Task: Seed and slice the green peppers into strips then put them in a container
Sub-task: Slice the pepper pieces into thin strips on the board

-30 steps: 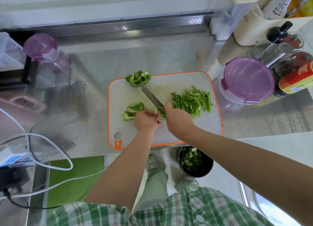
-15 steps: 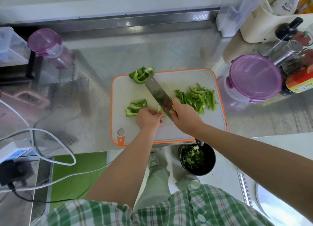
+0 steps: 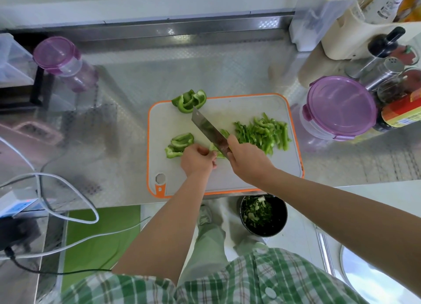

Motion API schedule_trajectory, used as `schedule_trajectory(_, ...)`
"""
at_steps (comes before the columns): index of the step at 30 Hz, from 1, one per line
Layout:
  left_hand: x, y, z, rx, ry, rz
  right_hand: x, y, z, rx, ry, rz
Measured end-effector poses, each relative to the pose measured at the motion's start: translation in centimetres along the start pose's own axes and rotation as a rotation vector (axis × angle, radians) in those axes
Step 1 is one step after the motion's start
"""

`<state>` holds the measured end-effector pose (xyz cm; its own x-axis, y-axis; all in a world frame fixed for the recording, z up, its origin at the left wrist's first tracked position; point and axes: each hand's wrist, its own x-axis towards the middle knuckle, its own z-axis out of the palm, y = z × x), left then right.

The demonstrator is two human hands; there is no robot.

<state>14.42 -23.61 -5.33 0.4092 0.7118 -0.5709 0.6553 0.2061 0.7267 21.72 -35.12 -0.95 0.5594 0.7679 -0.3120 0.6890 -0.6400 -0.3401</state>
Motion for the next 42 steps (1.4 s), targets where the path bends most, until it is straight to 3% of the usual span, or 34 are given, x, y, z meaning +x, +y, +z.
schedule_trajectory(11,-0.1,0.4,-0.1,-0.061,-0.008,-0.038,1.8,-0.8,1.3,-0.046,-0.010,0.047)
schedule_trajectory(16,-0.2,0.4,-0.2,-0.100,-0.011,-0.054,1.4,0.1,1.4,0.148,0.053,0.137)
schedule_trajectory(20,-0.2,0.3,-0.2,-0.123,-0.011,-0.071,0.5,0.8,0.5,0.199,0.056,0.037)
schedule_trajectory(26,-0.1,0.2,0.0,-0.117,0.007,-0.087,0.2,0.1,-0.2,0.078,-0.010,-0.029)
schedule_trajectory(33,0.0,0.4,-0.1,-0.098,0.011,-0.094,0.7,-0.9,1.0,-0.096,-0.019,0.030)
schedule_trajectory(42,-0.2,0.5,-0.1,-0.098,0.013,-0.098,1.5,-1.0,1.3,0.017,0.001,0.073)
